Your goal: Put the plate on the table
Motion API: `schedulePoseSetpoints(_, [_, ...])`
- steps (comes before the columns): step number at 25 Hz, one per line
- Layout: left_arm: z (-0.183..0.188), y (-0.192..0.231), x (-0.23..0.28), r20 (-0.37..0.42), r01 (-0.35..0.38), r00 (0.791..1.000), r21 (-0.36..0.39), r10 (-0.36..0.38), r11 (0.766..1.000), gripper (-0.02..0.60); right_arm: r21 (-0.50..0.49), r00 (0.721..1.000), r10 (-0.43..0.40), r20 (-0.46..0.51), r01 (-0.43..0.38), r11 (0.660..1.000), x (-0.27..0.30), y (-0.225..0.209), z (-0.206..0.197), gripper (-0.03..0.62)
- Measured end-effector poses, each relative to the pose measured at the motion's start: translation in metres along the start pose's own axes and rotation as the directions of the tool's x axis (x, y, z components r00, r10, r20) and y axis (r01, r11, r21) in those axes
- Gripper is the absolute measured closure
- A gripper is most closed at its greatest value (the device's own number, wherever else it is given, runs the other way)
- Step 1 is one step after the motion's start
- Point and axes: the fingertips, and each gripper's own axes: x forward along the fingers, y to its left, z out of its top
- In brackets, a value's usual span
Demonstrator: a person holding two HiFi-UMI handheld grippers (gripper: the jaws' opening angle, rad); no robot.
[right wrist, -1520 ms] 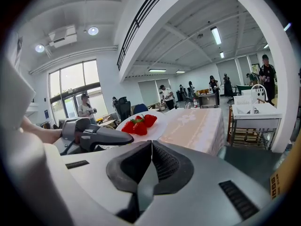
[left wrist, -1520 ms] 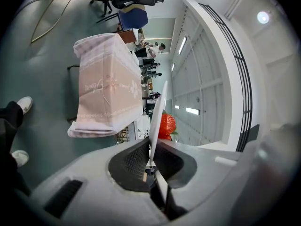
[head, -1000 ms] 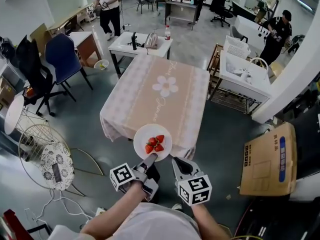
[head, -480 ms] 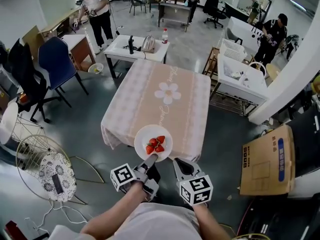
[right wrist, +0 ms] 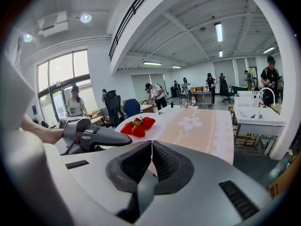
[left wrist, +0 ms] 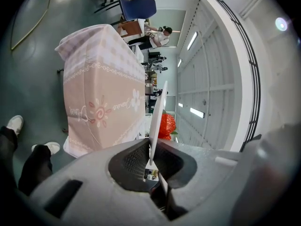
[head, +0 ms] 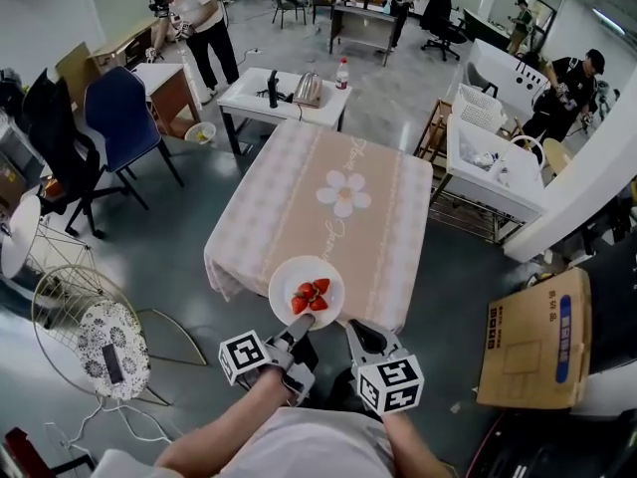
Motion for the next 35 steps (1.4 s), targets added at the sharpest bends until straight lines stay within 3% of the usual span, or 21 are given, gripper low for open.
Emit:
schedulePoseSetpoints(14, [0.016,-0.004,0.093,0.160,-0.027,0.987,-0.010,0.029,1.000,0.560,-0.032,0.985,0.174,-0.013,-0.175,0.984,0.053,-0.087,0.038,0.589])
schedulePoseSetpoints(24, [0.016,-0.009,0.136,0.225,-0.040,0.974,-0.002,0.039,0.999,0.560,-0.027,0.966,0.258,-0.019,-0.259,0.966,0.070,-0.132,0.055,0.589])
schedulePoseSetpoints(30, [0.029,-0.006,0.152,0.215,-0.051,0.975,0.001,0.049,0.999,0.560,-0.010,0.968,0.251,-0.020,-0.251,0.968,0.086,-0.143,0.062,0.589])
schedulePoseSetpoints(35, [0.051,0.005,0.169,0.148,-0.071,0.987,0.018,0.068,0.997,0.560,0.021,0.978,0.209,-0.022,-0.208,0.978,0.109,-0.149,0.065,0.589])
